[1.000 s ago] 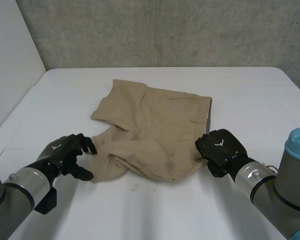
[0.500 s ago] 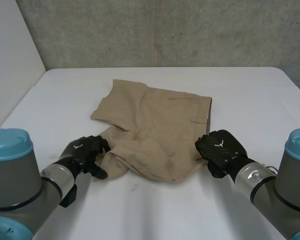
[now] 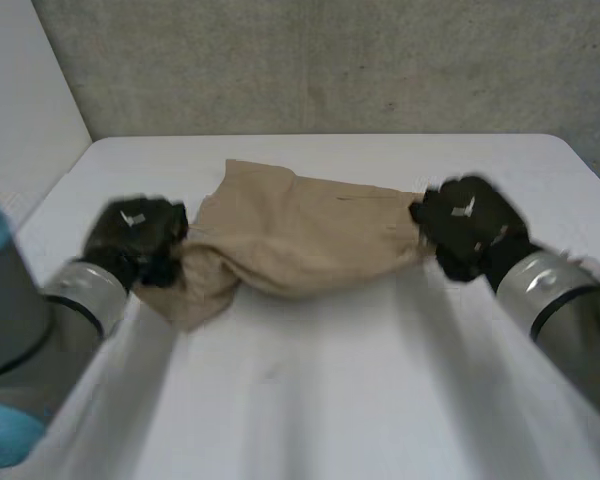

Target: Fold the shorts.

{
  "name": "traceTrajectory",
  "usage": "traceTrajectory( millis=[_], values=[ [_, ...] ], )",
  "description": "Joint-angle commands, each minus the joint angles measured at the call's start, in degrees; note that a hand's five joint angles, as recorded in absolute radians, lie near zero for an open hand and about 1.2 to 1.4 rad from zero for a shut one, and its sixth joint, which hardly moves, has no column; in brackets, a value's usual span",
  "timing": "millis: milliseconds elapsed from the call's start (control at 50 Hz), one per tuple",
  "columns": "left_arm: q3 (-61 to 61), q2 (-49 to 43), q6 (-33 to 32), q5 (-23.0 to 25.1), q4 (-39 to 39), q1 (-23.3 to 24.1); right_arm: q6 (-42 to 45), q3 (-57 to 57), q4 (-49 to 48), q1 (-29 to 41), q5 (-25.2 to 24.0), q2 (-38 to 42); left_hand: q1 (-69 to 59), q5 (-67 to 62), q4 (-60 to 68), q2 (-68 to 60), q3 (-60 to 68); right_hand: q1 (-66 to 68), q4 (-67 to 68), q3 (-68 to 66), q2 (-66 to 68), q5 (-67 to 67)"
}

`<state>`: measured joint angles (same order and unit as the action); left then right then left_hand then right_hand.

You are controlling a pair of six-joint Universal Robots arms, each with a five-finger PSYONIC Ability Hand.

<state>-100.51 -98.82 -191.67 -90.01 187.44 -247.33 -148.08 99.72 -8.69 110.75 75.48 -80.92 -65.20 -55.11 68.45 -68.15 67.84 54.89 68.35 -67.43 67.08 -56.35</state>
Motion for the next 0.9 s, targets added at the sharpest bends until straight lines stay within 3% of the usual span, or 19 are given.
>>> traceTrajectory(
  millis=[20, 200, 260, 360, 560, 660, 780, 900],
  values=[
    [0.2, 18.6, -16.1, 0.2, -9.1, 0.9, 5.1, -10.5, 17.0, 0.2, 3.7, -9.7, -14.8, -14.9, 11.6, -11.9, 12.2, 25.1, 11.7, -12.6, 12.9, -13.6],
    [-2.5, 23.7, -19.7, 0.5, -21.7, 2.8, 10.5, -11.9, 30.7, 0.7, 4.4, -13.0, -14.8, -14.9, 11.6, -11.9, 12.2, 25.1, 11.7, -12.6, 12.9, -13.6],
    [-5.9, 20.9, -24.4, 0.6, -23.1, 3.2, 14.1, -10.6, 38.4, 0.4, 4.2, -11.8, -14.8, -14.9, 11.6, -11.9, 12.2, 25.1, 11.7, -12.6, 12.9, -13.6],
    [-6.5, 13.1, -29.8, 0.5, -21.8, 3.6, 17.6, -9.3, 41.5, 0.7, 4.1, -6.2, -14.8, -14.9, 11.6, -11.9, 12.2, 25.1, 11.7, -12.6, 12.9, -13.6],
    [10.4, -10.7, -31.4, 0.4, -1.3, 6.8, 9.4, -15.8, 28.4, 0.1, 4.8, 13.0, -14.8, -14.9, 11.6, -11.9, 12.2, 25.1, 11.7, -12.6, 12.9, -13.6],
    [21.6, -23.9, -31.9, 0.4, 7.9, 6.8, 8.2, -20.5, 21.8, 0.2, 8.7, 18.9, -14.8, -14.9, 11.6, -11.9, 12.2, 25.1, 11.7, -12.6, 12.9, -13.6],
    [31.9, -34.1, -33.8, 0.4, 14.3, 7.1, 8.6, -26.5, 11.3, 0.5, 13.8, 24.7, -14.8, -14.9, 11.6, -11.9, 12.2, 25.1, 11.7, -12.6, 12.9, -13.6],
    [42.1, -44.2, -37.7, 0.5, 19.1, 7.4, 9.4, -33.2, 3.0, 0.7, 15.5, 31.8, -14.8, -14.9, 11.6, -11.9, 12.2, 25.1, 11.7, -12.6, 12.9, -13.6]
  ],
)
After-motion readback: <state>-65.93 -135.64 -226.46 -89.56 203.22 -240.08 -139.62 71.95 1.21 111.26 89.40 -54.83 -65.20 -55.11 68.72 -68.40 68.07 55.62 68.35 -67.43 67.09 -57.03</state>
